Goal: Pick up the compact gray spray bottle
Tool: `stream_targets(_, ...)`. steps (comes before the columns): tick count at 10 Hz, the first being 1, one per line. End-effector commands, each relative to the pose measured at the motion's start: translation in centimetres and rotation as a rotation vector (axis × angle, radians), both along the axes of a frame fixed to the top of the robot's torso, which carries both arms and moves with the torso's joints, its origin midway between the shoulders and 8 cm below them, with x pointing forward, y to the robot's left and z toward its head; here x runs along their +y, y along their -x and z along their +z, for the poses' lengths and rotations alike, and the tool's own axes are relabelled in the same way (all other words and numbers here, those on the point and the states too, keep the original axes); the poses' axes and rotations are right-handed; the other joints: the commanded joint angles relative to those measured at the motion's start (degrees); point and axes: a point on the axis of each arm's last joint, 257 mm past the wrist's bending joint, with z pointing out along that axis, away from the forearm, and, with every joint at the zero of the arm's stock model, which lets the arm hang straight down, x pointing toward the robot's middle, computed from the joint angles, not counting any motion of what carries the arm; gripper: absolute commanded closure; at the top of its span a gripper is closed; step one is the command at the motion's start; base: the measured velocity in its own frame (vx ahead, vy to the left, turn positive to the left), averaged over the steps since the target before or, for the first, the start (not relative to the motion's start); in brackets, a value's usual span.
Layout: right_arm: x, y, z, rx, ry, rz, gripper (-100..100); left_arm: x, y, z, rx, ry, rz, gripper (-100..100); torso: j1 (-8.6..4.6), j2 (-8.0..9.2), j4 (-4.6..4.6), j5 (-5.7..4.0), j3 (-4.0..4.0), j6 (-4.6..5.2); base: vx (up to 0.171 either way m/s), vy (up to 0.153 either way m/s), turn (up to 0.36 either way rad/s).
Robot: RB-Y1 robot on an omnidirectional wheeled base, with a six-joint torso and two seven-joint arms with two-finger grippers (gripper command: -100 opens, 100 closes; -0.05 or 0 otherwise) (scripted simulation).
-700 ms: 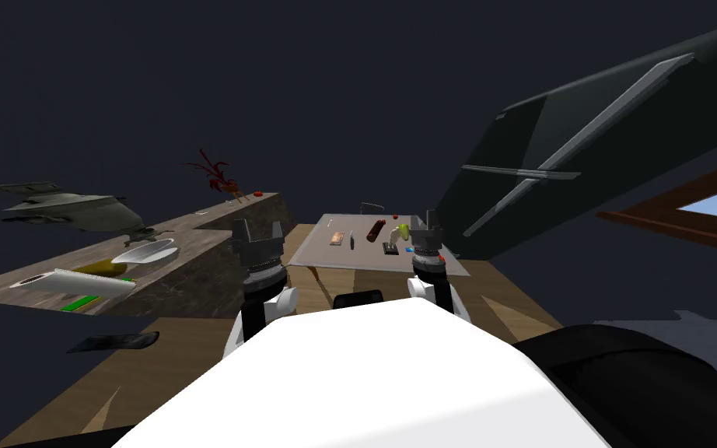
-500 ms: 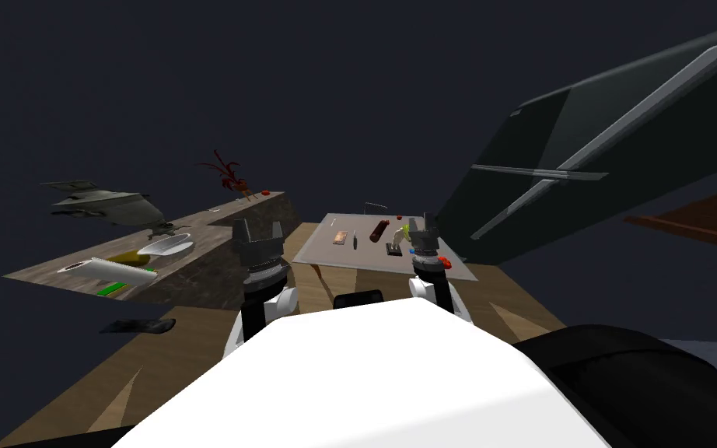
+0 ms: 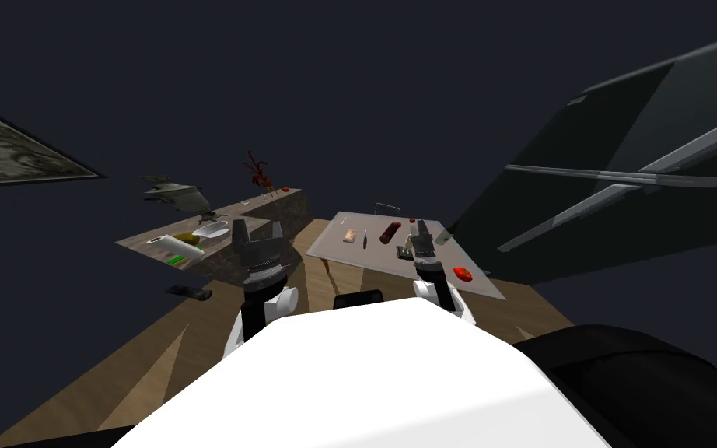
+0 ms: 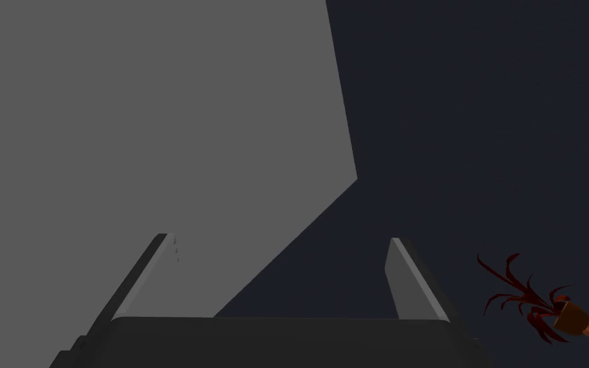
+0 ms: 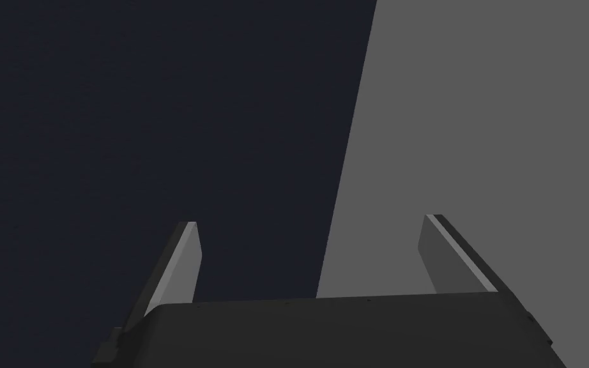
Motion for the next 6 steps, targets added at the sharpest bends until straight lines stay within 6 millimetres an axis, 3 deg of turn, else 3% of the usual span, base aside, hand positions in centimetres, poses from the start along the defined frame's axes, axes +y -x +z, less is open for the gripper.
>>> stream_targets(1,-0.7,-0.2,-1.6,0.038,0.021,-0.028,-100,0.0,0.0,0.0,0.0,0.0,0.0,0,0.0,0.0,0.0,0.0,0.0,0.0,0.006,0.061,0.085)
stream_targets(3,-3.3,-0.9,-4.5,0.114,0.088,-0.108,-100,0.0,0.0,0.0,0.0,0.0,0.0,0,-0.06,0.0,0.0,-0.01,0.0,0.01,0.008,0.072,0.283)
stream_targets(5,-3.5,-1.0,-5.5,0.134,0.087,-0.113,-100,0.0,0.0,0.0,0.0,0.0,0.0,0,-0.08,0.01,0.0,-0.01,0.0,0.06,0.007,0.039,0.01)
stream_targets(6,-5.0,-1.2,-7.1,0.176,0.125,-0.157,-100,0.0,0.0,0.0,0.0,0.0,0.0,0,-0.19,0.04,0.01,-0.03,0.02,0.05,0.004,0.048,0.272)
